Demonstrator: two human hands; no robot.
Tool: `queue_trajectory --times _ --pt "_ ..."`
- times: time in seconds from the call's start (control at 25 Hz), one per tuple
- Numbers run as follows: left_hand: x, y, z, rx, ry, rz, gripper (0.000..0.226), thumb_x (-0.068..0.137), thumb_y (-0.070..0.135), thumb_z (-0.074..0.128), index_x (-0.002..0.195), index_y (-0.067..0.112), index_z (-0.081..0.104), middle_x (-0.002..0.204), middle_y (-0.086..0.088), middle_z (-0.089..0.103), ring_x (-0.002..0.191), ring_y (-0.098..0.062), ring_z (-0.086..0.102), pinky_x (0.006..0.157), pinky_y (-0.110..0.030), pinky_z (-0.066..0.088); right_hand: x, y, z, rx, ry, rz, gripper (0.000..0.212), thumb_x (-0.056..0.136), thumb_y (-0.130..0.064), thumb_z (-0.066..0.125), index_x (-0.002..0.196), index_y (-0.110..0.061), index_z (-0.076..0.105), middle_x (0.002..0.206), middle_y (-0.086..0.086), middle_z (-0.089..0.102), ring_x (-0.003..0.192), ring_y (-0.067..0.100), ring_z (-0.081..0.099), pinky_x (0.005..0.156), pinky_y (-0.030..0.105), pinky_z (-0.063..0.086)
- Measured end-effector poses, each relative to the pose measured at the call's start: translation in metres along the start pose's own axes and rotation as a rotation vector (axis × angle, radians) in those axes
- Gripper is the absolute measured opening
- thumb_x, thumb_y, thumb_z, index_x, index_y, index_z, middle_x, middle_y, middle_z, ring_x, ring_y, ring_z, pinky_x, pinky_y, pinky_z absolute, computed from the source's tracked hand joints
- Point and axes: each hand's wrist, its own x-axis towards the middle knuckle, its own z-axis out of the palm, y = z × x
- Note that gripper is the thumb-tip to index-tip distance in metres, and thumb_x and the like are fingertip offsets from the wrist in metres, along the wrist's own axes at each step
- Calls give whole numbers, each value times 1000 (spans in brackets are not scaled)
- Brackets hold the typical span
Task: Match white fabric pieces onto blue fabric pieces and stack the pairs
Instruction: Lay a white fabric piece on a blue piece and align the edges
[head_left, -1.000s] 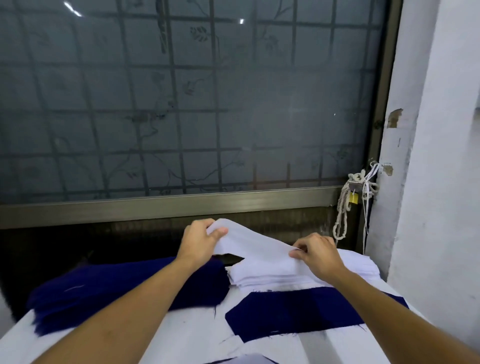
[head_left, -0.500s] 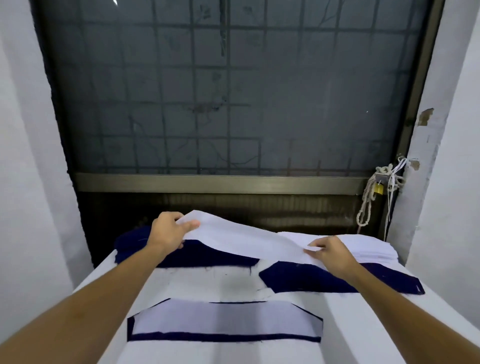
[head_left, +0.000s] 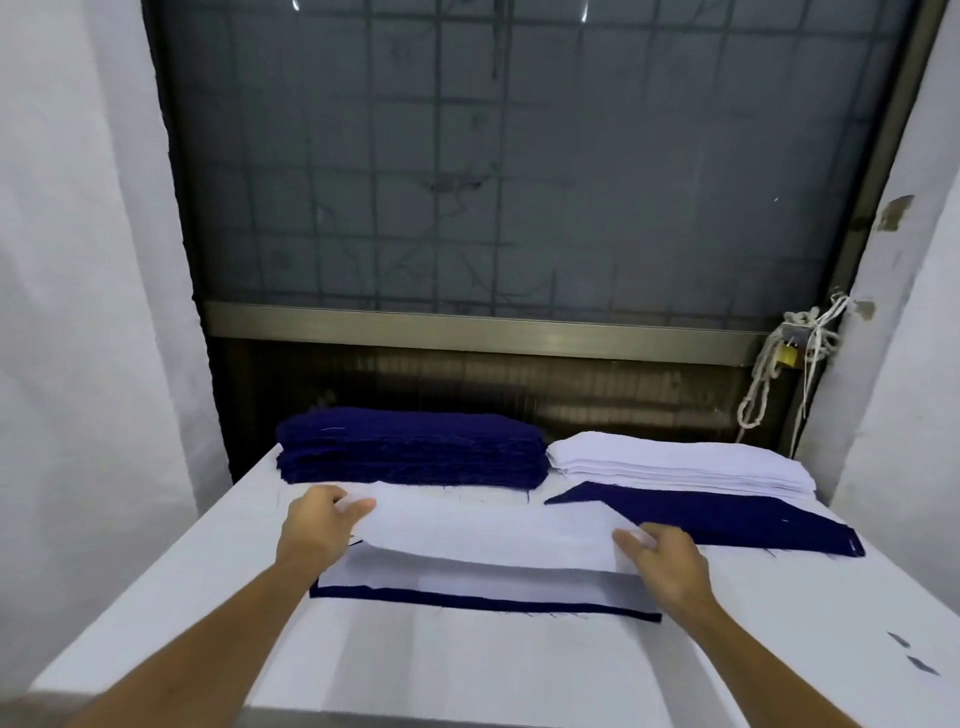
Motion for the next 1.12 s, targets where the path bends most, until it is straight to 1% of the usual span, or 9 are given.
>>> queue_trajectory --times 0.08,0.16,0.24,0.28,0.44,0.6,0.84,0.96,1.12 --pt "-5 -14 10 37 -17 -35 42 98 34 62 64 10 51 63 -5 54 63 -22 53 64 -35 43 -8 9 6 -6 34 15 42 86 -34 64 58 -19 37 55 -6 40 55 16 40 60 32 37" --pt "-12 -28 19 61 -33 -76 33 99 35 60 74 13 62 72 -3 65 70 -22 61 70 -36 50 -14 20 12 -58 44 17 37 86 -36 64 59 -19 46 62 -5 51 67 19 49 68 34 42" --pt "-21 -39 27 68 4 -66 30 99 36 59 76 18 62 72 1 66 68 -18 63 65 -33 51 -17 27 16 -192 54 -29 26 87 -38 63 67 -23 57 70 -7 58 84 20 50 76 36 41" --pt "-25 -43 30 67 43 -49 29 99 35 59 75 19 60 71 2 65 67 -17 62 62 -32 50 -17 28 18 -228 60 -53 22 87 -38 62 70 -25 58 72 -9 59 88 19 49 78 37 39" --pt "-27 -49 34 42 125 -6 23 98 27 61 76 18 58 73 3 64 66 -16 60 57 -30 46 -17 29 20 -311 63 -87 24 87 -33 58 64 -28 51 68 -10 58 85 17 46 79 36 40" --pt "-28 -48 34 10 138 2 7 96 21 66 94 16 61 93 -3 66 78 -19 59 68 -35 50 -20 28 21 -335 73 -109 21 85 -27 56 65 -26 52 66 -12 57 83 17 46 75 35 41" --pt "-30 -48 35 36 167 31 24 94 7 64 117 9 55 115 -8 57 109 -27 53 90 -41 48 -22 26 19 -338 73 -105 15 89 -23 55 74 -24 54 72 -12 59 89 18 46 81 36 43" --pt "-31 -47 34 66 175 27 25 94 0 58 117 9 56 117 -9 58 111 -27 49 91 -42 48 -23 25 19 -344 78 -107 12 89 -19 54 78 -23 54 72 -12 59 90 18 45 81 36 42" --pt "-31 -45 32 117 176 42 26 92 -3 54 116 7 60 116 -11 59 111 -28 50 91 -42 48 -23 24 18 -334 69 -107 13 88 -12 52 87 -25 53 71 -14 57 92 16 45 81 35 42"
